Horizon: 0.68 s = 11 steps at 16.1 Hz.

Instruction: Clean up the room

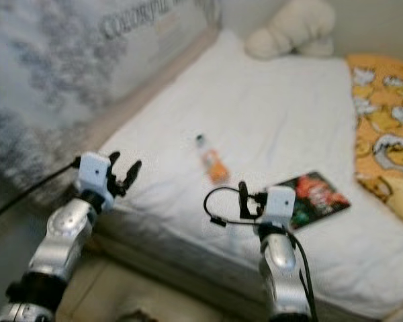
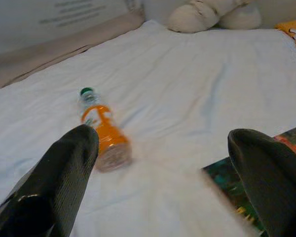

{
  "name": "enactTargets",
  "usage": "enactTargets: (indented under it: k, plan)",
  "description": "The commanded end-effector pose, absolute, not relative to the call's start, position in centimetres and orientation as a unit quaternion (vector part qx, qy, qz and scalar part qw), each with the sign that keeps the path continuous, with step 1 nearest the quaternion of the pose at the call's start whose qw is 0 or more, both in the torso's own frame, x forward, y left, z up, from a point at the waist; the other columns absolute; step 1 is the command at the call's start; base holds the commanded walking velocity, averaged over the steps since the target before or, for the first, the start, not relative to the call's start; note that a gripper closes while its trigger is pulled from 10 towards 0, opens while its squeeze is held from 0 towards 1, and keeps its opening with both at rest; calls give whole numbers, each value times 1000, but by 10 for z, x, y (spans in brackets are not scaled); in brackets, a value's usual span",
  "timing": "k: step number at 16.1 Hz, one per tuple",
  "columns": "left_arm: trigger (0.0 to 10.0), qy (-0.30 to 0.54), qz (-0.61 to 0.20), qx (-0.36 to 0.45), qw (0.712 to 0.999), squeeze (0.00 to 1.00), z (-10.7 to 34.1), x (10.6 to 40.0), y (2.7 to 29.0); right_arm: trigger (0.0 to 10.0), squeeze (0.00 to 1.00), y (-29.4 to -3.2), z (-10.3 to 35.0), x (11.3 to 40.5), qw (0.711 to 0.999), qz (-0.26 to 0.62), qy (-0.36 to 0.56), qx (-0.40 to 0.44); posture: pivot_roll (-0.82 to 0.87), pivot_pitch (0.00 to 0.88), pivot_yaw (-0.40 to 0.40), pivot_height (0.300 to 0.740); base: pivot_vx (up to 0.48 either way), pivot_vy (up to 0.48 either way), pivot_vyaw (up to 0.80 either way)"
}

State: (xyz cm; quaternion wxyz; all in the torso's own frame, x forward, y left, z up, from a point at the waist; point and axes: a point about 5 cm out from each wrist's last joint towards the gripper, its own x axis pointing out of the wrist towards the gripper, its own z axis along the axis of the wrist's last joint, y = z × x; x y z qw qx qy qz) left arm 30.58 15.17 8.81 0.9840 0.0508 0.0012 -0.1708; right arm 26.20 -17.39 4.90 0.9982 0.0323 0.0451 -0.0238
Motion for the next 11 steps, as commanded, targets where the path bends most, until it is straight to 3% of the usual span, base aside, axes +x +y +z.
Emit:
enactTargets:
  k: [1,2,4,7,11]
  plan:
    - [10000,-8,-190,44,981,0,93,309,138,10000,0,-183,49,262,998,-35,44,27,111,0,-20,728,0,0,0]
    - [10000,-10,-192,44,980,0,93,309,137,10000,0,-183,49,262,998,-35,44,27,108,0,-20,728,0,0,0]
    - [10000,-23,-204,32,978,0,96,310,134,10000,0,-183,49,261,998,-38,46,23,102,0,-19,728,480,0,0]
    - [10000,-25,-198,30,979,0,98,312,135,10000,0,-183,48,262,998,-38,50,23,101,0,-18,728,480,0,-781]
    - [10000,-25,-171,33,984,0,98,314,142,10000,0,-177,53,272,999,-18,46,20,111,0,-23,728,480,0,0]
